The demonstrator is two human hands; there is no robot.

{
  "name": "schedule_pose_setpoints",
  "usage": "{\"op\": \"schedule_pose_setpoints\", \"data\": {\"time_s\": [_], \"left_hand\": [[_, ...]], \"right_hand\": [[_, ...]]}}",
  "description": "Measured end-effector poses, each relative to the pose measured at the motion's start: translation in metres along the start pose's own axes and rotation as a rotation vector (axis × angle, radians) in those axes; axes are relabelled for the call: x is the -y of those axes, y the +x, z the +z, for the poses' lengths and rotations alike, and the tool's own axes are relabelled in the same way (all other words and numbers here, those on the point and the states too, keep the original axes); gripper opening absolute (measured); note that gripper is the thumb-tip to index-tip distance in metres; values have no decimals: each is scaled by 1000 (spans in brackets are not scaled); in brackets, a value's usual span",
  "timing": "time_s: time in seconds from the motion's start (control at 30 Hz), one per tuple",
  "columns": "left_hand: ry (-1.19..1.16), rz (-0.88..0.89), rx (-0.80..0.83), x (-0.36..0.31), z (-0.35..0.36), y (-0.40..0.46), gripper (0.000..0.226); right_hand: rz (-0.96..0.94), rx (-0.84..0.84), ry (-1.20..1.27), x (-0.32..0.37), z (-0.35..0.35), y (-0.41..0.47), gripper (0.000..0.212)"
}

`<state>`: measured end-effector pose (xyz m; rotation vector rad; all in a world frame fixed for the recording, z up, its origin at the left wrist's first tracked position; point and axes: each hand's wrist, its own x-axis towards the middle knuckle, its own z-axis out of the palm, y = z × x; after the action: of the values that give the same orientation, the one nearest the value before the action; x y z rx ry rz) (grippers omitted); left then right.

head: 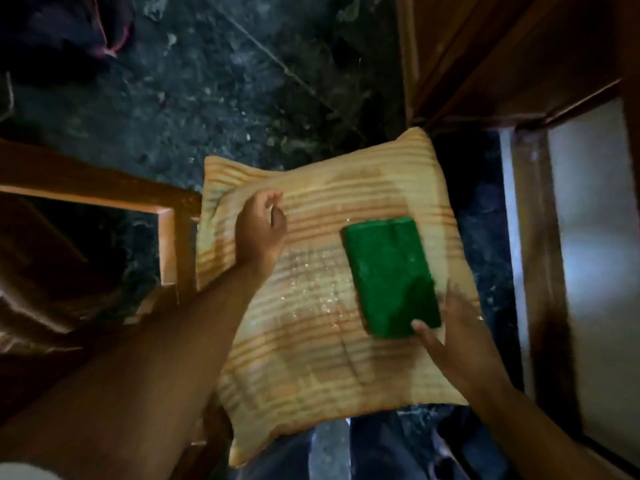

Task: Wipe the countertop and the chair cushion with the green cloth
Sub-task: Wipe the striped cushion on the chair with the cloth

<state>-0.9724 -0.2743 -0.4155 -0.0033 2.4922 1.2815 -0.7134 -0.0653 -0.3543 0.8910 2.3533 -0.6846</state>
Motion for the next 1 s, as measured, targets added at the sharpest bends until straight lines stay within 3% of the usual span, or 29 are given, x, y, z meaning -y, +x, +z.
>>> {"op": "schedule_pose_setpoints", "data": {"time_s": [0.1, 0.2, 0.47, 0.53, 0.6, 0.7, 0.77, 0.87, 0.93, 1.0], "left_hand": [[503, 386, 136, 34, -7, 38, 46], [853, 502, 308, 58, -16, 70, 65], [759, 457, 210, 78, -17, 100, 61], [755, 481, 207, 80, -18, 102, 60], [757, 509, 193, 80, -20, 102, 59], [764, 550, 162, 80, -20, 98, 57], [786, 562, 140, 80, -20, 97, 55], [800, 542, 129, 78, -19, 98, 54], [786, 541, 139, 78, -19, 97, 54], [797, 533, 157, 78, -20, 97, 55]], "right_hand": [[-270, -178, -270, 19, 20, 33, 77], [-331, -142, -395, 38, 31, 83, 72], [-449, -240, -487, 121, 73, 150, 80], [-658, -193, -433, 155, 118, 120, 86], [-942, -41, -426, 172, 168, 68, 85], [-1134, 44, -463, 164, 177, 49, 65], [-1075, -56, -550, 160, 140, 94, 57], [-629, -352, -688, 151, 57, 202, 65], [-388, -369, -592, 146, 6, 251, 66], [-326, -386, -479, 147, -1, 262, 65]]}}
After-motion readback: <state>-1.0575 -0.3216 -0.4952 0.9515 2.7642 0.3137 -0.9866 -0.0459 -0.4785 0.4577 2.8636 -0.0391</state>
